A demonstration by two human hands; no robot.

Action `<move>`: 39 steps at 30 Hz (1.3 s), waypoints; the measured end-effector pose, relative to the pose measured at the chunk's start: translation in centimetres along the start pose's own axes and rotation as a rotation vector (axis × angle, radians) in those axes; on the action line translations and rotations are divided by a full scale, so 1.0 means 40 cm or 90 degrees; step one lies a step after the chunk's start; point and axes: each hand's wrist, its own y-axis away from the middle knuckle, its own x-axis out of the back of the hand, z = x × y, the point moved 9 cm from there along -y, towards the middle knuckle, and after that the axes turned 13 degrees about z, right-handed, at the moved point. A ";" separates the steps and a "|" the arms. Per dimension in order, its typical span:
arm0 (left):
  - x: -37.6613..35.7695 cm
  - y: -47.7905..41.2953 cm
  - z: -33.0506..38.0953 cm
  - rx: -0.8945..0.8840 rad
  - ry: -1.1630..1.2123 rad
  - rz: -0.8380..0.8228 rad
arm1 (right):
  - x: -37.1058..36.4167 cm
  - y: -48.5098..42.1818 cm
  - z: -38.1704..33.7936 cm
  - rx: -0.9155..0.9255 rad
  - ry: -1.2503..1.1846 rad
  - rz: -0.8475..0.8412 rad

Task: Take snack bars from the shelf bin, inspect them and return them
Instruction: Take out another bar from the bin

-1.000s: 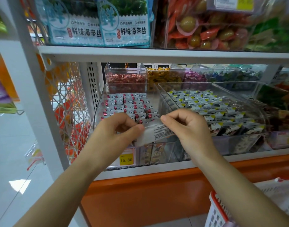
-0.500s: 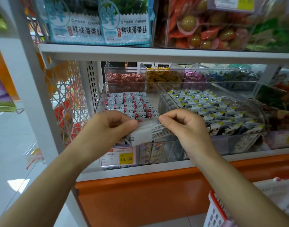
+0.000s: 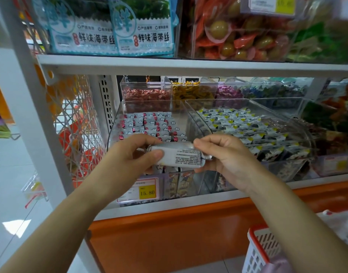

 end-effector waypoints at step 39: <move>-0.062 -0.140 -0.127 -0.005 -0.617 -0.034 | -0.295 -0.338 -0.047 0.383 0.629 -0.002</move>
